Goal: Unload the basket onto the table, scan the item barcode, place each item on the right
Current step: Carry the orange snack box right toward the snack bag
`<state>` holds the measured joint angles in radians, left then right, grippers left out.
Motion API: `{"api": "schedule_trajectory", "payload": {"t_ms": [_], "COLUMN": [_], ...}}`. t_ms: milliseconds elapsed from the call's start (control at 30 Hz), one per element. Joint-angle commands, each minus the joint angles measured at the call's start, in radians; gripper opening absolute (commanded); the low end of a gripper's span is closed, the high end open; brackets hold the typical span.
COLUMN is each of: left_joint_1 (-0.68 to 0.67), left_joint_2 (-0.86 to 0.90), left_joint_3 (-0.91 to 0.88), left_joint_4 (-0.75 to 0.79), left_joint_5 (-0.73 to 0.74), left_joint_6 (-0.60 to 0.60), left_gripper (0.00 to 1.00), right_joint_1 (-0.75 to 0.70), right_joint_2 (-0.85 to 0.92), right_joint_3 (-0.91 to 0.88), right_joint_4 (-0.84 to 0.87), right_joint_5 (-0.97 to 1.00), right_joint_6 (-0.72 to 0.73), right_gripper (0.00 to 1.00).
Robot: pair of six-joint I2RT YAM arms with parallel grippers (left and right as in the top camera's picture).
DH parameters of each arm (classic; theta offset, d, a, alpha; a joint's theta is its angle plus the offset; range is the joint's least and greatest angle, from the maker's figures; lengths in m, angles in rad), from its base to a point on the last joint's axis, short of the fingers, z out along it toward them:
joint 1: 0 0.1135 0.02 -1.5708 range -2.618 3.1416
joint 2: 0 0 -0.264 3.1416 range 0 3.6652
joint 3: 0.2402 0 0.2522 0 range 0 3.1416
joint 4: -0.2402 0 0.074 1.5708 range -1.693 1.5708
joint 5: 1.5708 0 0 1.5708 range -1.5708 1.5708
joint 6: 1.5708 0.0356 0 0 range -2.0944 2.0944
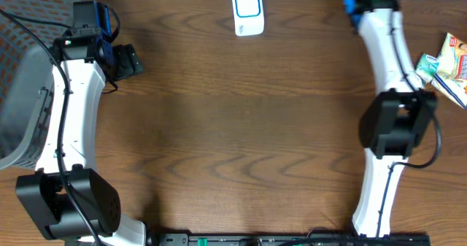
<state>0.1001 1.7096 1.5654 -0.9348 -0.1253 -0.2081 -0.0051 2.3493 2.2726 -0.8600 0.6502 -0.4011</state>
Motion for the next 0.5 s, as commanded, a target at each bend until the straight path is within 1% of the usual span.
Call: {"api": "schedule_trajectory", "payload": {"t_ms": [0, 100, 267, 333, 367, 400, 467], "left_joint_1": [0.002, 0.002, 0.002, 0.002, 0.002, 0.002, 0.002], "left_joint_2": [0.010, 0.010, 0.010, 0.010, 0.010, 0.010, 0.010], "left_joint_3": [-0.005, -0.005, -0.005, -0.005, -0.005, -0.005, -0.005], "left_joint_4": [-0.002, -0.002, -0.002, -0.002, -0.002, -0.002, -0.002], "left_joint_5": [0.003, 0.003, 0.003, 0.003, 0.003, 0.003, 0.003], "left_joint_6": [0.009, 0.009, 0.009, 0.009, 0.009, 0.009, 0.009], "left_gripper": [0.98, 0.98, 0.98, 0.98, 0.98, 0.98, 0.97], "right_joint_1": [-0.083, -0.148, -0.228, -0.252, -0.261, -0.270, -0.287], "right_joint_2": [-0.014, -0.014, -0.014, -0.013, -0.013, -0.013, -0.013], "right_joint_3": [0.004, 0.004, 0.004, 0.002, 0.000, -0.004, -0.016], "right_joint_4": [-0.067, -0.146, -0.241, -0.258, -0.261, -0.262, -0.262], "right_joint_5": [0.027, -0.029, -0.203, -0.266, -0.281, -0.293, -0.298], "right_joint_6": [0.248, 0.306, 0.364, 0.364, 0.364, 0.364, 0.364], "right_gripper": [0.01, 0.01, 0.02, 0.12, 0.21, 0.27, 0.31]}}
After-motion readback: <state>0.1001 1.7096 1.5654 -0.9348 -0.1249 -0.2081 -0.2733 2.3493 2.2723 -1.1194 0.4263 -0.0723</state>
